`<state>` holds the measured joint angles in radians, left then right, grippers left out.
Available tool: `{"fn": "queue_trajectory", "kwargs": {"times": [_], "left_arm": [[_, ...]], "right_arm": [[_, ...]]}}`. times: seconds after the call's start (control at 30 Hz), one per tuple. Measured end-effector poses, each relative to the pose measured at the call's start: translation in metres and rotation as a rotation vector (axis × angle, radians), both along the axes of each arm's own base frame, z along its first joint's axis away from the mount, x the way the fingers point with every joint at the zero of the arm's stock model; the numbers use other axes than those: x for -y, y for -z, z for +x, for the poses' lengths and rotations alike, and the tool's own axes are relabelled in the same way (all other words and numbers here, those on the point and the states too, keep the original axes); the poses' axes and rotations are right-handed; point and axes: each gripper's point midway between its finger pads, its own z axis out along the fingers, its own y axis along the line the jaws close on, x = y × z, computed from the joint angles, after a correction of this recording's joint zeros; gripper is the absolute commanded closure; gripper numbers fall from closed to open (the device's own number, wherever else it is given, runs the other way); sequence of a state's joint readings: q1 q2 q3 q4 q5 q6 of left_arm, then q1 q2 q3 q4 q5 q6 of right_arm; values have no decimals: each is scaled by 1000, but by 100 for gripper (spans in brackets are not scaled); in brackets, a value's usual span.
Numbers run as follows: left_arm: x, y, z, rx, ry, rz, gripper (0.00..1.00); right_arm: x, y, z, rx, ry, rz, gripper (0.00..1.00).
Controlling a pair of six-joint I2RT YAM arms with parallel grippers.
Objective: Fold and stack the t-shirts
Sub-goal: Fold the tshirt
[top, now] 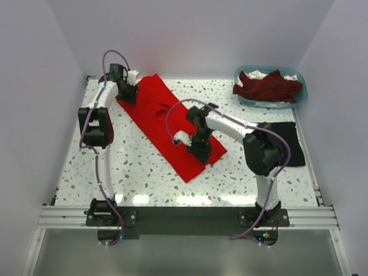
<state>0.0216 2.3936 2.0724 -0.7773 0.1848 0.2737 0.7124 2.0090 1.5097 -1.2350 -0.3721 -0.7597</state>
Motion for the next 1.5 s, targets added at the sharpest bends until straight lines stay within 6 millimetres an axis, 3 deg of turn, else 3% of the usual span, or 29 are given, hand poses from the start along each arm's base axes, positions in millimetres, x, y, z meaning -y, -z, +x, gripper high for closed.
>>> {"fn": "queue_trajectory", "kwargs": {"times": [0.07, 0.13, 0.2, 0.3, 0.37, 0.43, 0.53, 0.67, 0.77, 0.87, 1.0, 1.07, 1.17, 1.23, 1.3, 1.4, 1.5], "left_arm": [[8, -17, 20, 79, 25, -19, 42], [16, -40, 24, 138, 46, -37, 40], [24, -65, 18, 191, 64, -54, 40], [37, -98, 5, 242, 83, -73, 43], [49, -111, -1, 262, 92, -93, 45], [61, -112, -7, 254, 95, -117, 45], [70, -94, -19, 203, 93, -141, 46], [69, -68, -37, 118, 67, -153, 46], [69, -60, -45, 86, 63, -151, 46], [68, -53, -52, 58, 61, -147, 46], [68, -43, -65, 12, 58, -140, 46], [69, -39, -69, -5, 63, -139, 46], [76, -36, -76, -27, 84, -146, 48], [84, -35, -79, -37, 104, -161, 48], [93, -34, -84, -47, 128, -188, 49], [106, -31, -97, -69, 157, -227, 49], [116, -28, -111, -94, 172, -261, 50]], "right_arm": [[-9, -21, 29, 40, 63, 81, 78], [-4, -38, 70, 117, 138, 131, 80], [12, -43, 105, 182, 205, 136, 80], [42, -27, 134, 223, 263, 70, 83], [55, -6, 140, 219, 258, 4, 86], [58, 14, 139, 205, 235, -39, 86], [61, 34, 130, 180, 201, -89, 88], [61, 36, 117, 194, 162, -102, 90], [61, 36, 96, 194, 126, -114, 90], [55, 37, 58, 174, 48, -136, 90], [26, 38, -23, 59, -93, -135, 87], [9, 36, -54, -18, -126, -103, 85], [-8, 28, -70, -88, -106, -43, 82], [-18, 16, -59, -96, -57, 2, 83], [-31, -3, -30, -69, 16, 80, 83], [-45, -34, 37, 34, 152, 207, 83], [-42, -56, 111, 181, 309, 286, 85]]}}
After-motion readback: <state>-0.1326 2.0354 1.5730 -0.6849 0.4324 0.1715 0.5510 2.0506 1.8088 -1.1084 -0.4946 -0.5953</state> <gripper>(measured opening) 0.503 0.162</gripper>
